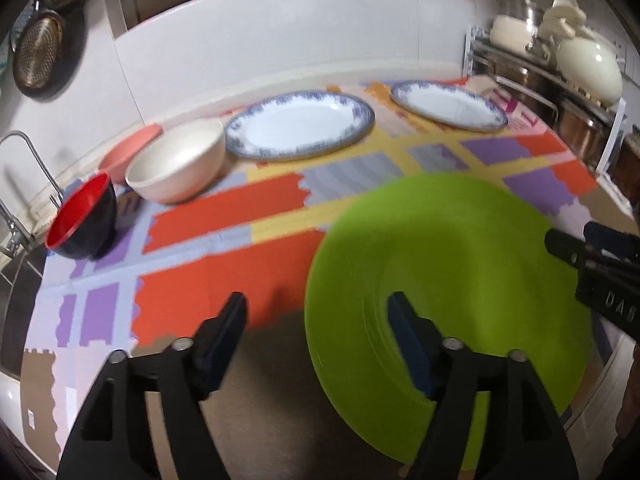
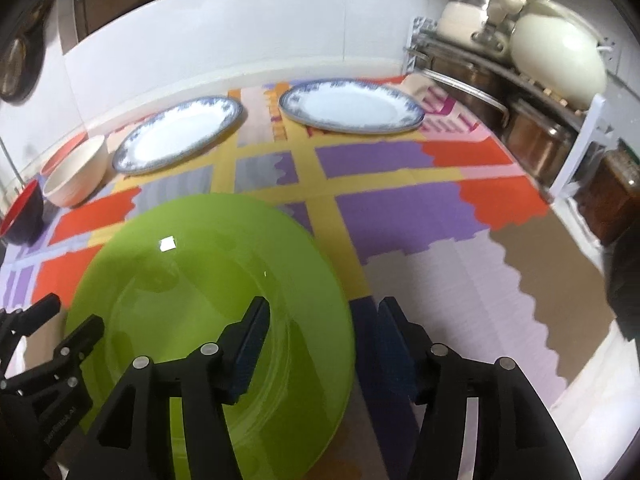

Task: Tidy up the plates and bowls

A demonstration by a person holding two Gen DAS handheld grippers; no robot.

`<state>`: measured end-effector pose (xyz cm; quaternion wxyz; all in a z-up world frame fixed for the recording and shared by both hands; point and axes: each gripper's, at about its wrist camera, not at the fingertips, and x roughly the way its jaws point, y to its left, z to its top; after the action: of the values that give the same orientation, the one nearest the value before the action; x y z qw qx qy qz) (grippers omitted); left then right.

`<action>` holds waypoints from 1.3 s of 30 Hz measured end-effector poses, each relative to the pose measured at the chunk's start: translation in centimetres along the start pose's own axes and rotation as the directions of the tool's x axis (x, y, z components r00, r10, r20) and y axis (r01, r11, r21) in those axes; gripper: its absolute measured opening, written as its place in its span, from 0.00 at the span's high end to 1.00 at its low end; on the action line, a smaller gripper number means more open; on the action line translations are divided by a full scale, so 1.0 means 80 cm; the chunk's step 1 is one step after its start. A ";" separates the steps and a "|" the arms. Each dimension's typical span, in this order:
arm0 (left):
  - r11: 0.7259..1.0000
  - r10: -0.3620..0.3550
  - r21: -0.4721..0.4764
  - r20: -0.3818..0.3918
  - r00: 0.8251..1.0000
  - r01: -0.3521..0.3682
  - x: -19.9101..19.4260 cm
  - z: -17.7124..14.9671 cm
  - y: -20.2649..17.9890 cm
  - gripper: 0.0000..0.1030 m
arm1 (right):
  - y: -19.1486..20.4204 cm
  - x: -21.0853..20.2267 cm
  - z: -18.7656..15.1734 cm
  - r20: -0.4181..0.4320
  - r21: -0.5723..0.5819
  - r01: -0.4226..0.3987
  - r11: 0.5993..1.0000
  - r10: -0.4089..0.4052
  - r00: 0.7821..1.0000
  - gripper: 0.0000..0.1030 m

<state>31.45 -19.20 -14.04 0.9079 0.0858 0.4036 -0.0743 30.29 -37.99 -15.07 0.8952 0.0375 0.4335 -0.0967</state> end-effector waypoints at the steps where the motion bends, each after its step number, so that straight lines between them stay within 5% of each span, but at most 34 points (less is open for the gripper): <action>1: 1.000 -0.004 -0.002 0.017 1.000 0.004 -0.005 0.004 0.003 0.23 | 0.001 -0.004 0.002 0.008 -0.002 0.000 1.000 0.000 1.000 0.43; 4: 1.000 -0.026 0.008 0.091 0.995 0.026 -0.027 0.016 0.007 0.11 | 0.005 -0.017 0.007 0.034 0.006 -0.016 1.000 0.016 0.999 0.34; 19: 0.987 -0.074 0.157 0.234 0.969 0.037 -0.058 0.087 -0.008 0.04 | -0.005 -0.064 0.043 0.184 0.082 0.026 0.996 -0.041 0.982 0.23; 39: 0.958 -0.225 0.221 0.175 0.959 0.185 0.026 0.236 -0.028 0.01 | -0.041 -0.032 0.154 0.208 0.182 0.118 0.976 -0.155 0.966 0.23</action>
<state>45.94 -25.60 -3.34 0.9173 0.1276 0.3083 -0.2174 37.56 -42.72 -5.36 0.9226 0.0717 0.3232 -0.1980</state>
